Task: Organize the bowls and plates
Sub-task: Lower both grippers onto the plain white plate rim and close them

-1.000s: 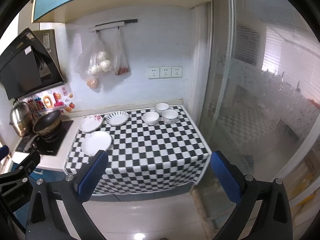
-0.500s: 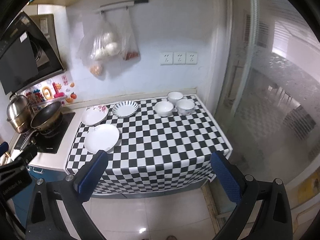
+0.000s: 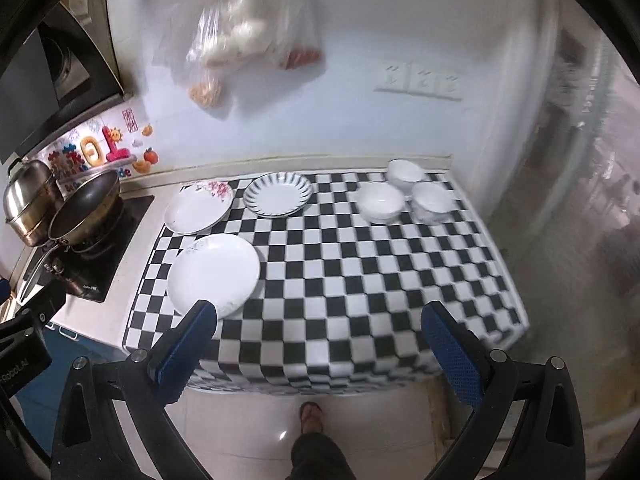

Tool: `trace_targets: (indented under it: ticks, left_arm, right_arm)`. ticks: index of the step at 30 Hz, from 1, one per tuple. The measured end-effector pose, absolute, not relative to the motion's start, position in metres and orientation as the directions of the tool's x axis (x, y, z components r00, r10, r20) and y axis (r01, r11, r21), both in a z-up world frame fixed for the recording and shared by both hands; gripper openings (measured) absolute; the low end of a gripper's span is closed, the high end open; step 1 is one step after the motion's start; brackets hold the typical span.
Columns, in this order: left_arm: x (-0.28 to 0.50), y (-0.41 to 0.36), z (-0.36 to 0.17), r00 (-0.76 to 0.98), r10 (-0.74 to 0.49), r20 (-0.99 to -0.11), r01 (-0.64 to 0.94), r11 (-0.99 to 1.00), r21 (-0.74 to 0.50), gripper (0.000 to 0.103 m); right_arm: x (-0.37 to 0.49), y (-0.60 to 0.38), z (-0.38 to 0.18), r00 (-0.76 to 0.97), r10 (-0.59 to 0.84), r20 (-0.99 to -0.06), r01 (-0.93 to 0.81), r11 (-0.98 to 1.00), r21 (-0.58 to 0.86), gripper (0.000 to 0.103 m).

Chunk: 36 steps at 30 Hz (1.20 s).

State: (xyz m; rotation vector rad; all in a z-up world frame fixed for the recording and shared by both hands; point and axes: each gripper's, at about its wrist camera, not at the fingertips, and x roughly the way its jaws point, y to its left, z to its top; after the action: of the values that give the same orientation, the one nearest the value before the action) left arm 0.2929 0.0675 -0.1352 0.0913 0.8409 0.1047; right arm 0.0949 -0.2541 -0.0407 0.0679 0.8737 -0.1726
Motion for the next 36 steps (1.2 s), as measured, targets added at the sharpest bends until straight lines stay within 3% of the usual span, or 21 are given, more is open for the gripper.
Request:
trace_targets:
  ticks: [7, 13, 25, 31, 34, 35, 36]
  left_arm:
    - [0.379, 0.069, -0.188, 0.555, 0.177, -0.813, -0.097, 0.984, 0.148, 0.103]
    - [0.442, 0.077, -0.254, 0.426, 0.149, -0.892, -0.101, 0.988, 0.116, 0.103]
    - [0.517, 0.111, -0.363, 0.197, 0.071, -0.978, -0.041, 0.997, 0.064, 0.102]
    - [0.542, 0.135, -0.400, 0.099, -0.039, -0.994, -0.006, 0.999, -0.040, 0.078]
    - [0.550, 0.139, -0.414, 0.057, -0.090, -0.994, 0.028, 0.996, -0.089, 0.052]
    - [0.552, 0.140, -0.417, 0.045, -0.110, -0.993, 0.038, 0.993, -0.108, 0.039]
    - [0.553, 0.139, -0.420, 0.034, -0.133, -0.990, 0.051, 0.990, -0.132, 0.039]
  right_arm:
    - [0.218, -0.259, -0.113, 0.508, -0.056, -0.859, 0.080, 0.997, -0.017, 0.103]
    - [0.299, -0.258, -0.188, 0.379, -0.001, -0.925, 0.009, 1.000, 0.002, 0.103]
    - [0.376, -0.225, -0.301, 0.122, 0.125, -0.985, 0.015, 0.992, 0.128, 0.103]
    - [0.395, -0.218, -0.338, 0.025, 0.170, -0.985, 0.113, 0.979, 0.172, 0.101]
    - [0.396, -0.215, -0.348, -0.007, 0.199, -0.980, 0.154, 0.968, 0.196, 0.098]
    - [0.397, -0.214, -0.353, -0.018, 0.216, -0.976, 0.175, 0.962, 0.210, 0.093]
    - [0.397, -0.212, -0.358, -0.031, 0.235, -0.972, 0.194, 0.955, 0.225, 0.093]
